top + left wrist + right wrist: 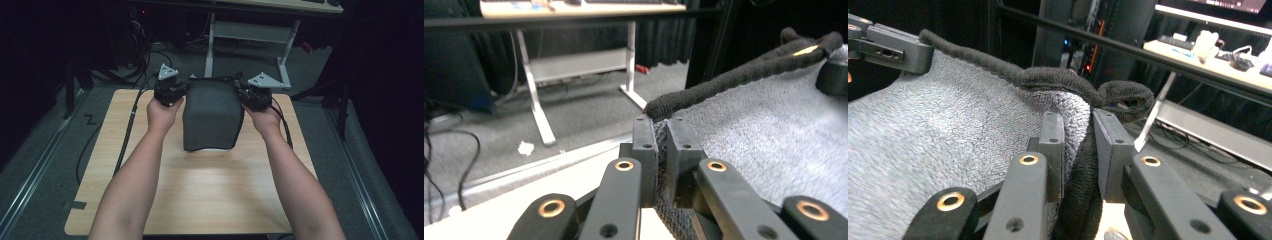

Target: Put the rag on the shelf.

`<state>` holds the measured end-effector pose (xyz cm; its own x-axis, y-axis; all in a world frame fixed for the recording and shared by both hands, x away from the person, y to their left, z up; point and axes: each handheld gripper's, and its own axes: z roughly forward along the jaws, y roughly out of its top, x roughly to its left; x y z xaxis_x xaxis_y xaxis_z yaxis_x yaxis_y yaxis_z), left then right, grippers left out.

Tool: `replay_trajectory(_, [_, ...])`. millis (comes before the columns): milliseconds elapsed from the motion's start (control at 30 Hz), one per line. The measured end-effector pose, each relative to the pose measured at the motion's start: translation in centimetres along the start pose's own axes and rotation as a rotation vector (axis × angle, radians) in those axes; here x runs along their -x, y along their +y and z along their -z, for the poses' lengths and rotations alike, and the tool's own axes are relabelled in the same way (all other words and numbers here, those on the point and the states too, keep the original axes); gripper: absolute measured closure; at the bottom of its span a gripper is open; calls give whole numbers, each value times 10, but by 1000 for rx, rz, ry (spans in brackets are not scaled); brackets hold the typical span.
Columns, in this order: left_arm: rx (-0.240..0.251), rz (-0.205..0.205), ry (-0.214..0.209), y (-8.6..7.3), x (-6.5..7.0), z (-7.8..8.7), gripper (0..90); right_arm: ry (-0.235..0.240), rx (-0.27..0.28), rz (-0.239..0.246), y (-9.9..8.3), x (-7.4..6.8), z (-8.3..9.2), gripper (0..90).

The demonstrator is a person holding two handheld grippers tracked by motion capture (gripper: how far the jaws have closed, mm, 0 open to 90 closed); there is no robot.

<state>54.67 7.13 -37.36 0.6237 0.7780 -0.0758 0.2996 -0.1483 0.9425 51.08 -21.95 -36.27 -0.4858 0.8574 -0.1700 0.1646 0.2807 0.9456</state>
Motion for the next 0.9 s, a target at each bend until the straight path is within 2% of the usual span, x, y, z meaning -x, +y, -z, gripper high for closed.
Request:
replay_trajectory(100, [-9,34,-16,-11,-2,-3,847,4,-25,6,-10,0,-5,778])
replay_trajectory(267, [-41,52,-30,-25,-3,-6,849,12,-57,-9,-20,0,-9,780])
replay_trajectory(367, [-72,46,-31,-33,-3,-8,850,25,-76,-22,-25,0,-11,780])
replay_trajectory(567, [-118,71,-52,-47,-4,-11,850,40,-111,-34,-37,-1,-15,781])
replay_trajectory(700, [-124,84,-66,-57,-3,-14,850,62,-127,-92,-46,4,-18,779])
replay_trajectory(900, [-124,102,-73,-68,-4,-12,850,96,-137,-149,-53,5,-20,773])
